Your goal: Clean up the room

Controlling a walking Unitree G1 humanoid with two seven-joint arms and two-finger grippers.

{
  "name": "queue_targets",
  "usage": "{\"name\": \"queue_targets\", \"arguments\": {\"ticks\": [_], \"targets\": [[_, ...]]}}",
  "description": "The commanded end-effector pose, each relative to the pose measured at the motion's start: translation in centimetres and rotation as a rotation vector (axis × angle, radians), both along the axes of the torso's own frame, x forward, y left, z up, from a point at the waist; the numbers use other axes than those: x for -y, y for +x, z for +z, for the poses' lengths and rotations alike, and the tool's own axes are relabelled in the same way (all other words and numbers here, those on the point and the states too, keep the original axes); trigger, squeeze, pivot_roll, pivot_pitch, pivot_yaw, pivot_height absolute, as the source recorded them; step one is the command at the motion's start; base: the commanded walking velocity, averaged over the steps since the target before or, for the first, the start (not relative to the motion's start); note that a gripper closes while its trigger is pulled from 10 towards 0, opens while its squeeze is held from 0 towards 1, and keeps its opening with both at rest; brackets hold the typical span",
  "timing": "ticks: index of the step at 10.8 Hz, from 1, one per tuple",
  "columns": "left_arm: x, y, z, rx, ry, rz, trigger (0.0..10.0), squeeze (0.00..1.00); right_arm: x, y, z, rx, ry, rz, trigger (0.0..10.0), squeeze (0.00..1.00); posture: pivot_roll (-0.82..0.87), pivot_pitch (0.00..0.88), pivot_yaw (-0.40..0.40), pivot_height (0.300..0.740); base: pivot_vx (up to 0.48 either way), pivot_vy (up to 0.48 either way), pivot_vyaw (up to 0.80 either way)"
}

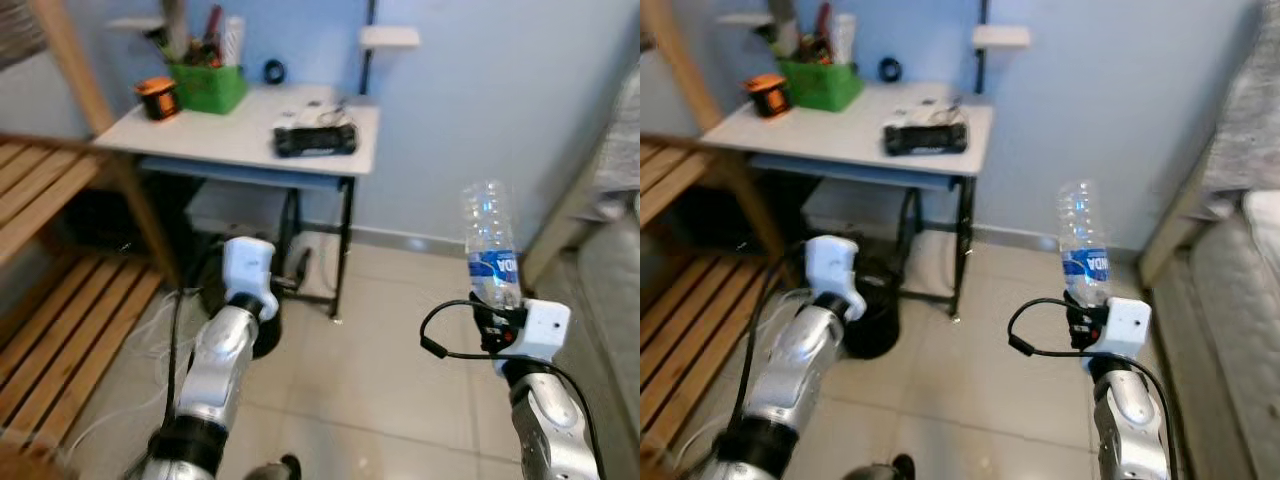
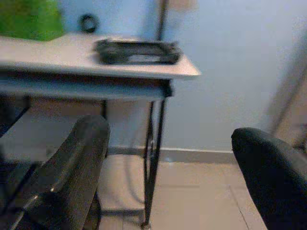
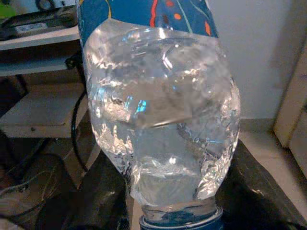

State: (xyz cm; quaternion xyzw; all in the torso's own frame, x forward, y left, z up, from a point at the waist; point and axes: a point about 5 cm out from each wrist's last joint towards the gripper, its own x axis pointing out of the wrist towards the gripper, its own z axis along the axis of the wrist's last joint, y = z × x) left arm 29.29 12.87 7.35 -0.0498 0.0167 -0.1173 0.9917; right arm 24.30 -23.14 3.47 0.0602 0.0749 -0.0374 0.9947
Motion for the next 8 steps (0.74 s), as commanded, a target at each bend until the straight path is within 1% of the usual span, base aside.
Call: {"name": "queue_targets", "arguments": {"ticks": [1,2,3,4,5,6,7,8], "targets": [[-2.4,-0.9,0.3,0.043,0.039,0.054,10.0,0.0,0.1,0.0,1.3,0.066,0.007,-0.018,10.0,0.2,-0.07,0.0,0.004,0.74,0.0,0.0,0.43],[-2.6,-1.8,0.1,0.043,0.061,0.033,10.0,0.0,0.1,-0.7,1.6,0.082,-0.012,-0.007,10.0,0.2,-0.07,0.0,0.005,0.74,0.0,0.0,0.43],[-2.2,-2.0,0.4,0.054,0.075,0.01,10.0,0.0,0.4,-1.8,1.7,0.091,-0.039,-0.012,10.0,0.2,-0.07,0.0,0.0,0.74,0.0,0.0,0.43],[-0.9,-1.8,1.5,0.105,0.128,-0.052,10.0,0.0,0.8,-2.7,1.9,0.101,-0.089,-0.011,10.0,0.2,-0.07,0.0,-0.001,0.74,0.0,0.0,0.43],[-0.1,-1.4,1.8,0.104,0.1,-0.088,10.0,0.0,1.1,-2.7,1.6,0.081,-0.068,-0.042,10.0,0.2,-0.08,0.0,0.003,0.74,0.0,0.0,0.46],[0.0,-0.8,1.6,0.074,0.093,-0.068,10.0,0.0,1.1,-1.8,1.5,0.069,-0.033,-0.06,10.0,0.07,-0.08,0.0,0.011,0.74,0.454,0.0,0.0],[-0.1,-0.6,1.6,0.064,0.078,-0.082,10.0,0.0,0.7,-1.1,2.0,0.085,-0.034,-0.051,10.0,0.04,-0.09,0.0,0.017,0.74,0.45,0.0,0.0],[-0.1,-0.4,1.4,0.037,0.081,-0.081,10.0,0.0,0.8,-0.9,2.0,0.084,-0.041,-0.058,10.0,0.0,-0.09,0.0,0.021,0.74,0.454,0.0,0.0]]}}
